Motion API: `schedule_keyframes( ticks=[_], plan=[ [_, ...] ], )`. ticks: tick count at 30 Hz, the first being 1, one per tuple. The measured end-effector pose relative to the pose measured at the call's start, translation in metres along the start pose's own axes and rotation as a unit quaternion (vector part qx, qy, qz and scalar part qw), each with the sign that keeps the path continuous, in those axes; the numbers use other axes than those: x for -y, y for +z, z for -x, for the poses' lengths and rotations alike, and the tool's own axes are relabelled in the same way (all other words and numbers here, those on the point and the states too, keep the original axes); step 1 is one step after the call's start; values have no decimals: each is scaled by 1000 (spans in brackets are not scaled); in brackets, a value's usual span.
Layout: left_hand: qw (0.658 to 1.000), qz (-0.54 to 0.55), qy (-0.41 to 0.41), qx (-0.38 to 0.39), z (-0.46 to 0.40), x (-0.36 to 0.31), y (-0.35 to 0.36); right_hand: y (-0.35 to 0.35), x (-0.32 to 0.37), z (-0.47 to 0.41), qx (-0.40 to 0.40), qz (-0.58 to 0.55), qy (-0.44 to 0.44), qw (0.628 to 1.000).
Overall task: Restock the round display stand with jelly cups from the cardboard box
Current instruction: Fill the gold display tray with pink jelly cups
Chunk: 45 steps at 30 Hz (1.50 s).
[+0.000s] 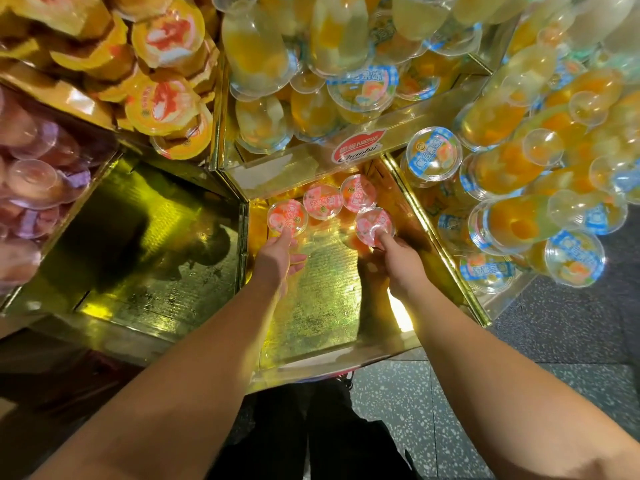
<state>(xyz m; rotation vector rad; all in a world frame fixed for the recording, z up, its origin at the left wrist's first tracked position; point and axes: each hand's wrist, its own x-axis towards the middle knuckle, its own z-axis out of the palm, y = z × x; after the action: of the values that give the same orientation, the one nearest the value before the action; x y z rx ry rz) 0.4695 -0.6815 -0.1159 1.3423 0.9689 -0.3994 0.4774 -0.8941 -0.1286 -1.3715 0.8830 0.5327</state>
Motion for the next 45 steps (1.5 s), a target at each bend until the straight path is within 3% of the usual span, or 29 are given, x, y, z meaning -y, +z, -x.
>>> schedule_keyframes(
  ticks=[11,16,22,28,36,39,45],
  plan=[
    [994,-20,-82,71,65,-11,-25,-15,8,67,-14,46,18,999],
    [992,-10,-43,116,126,-32,-64,-8,15,116,8,94,-11,995],
    [998,22,48,36,179,-58,-155,71,67,192,123,182,-126,967],
    [986,11,136,-97,218,-75,-289,211,83,273,217,318,-275,881],
    [949,-86,164,-255,243,-37,-492,394,-1,360,304,488,-389,720],
    [934,-130,147,-297,248,-11,-569,464,-48,377,318,511,-404,689],
    [934,-177,42,-306,235,27,-691,565,-113,393,319,622,-375,609]
  ],
)
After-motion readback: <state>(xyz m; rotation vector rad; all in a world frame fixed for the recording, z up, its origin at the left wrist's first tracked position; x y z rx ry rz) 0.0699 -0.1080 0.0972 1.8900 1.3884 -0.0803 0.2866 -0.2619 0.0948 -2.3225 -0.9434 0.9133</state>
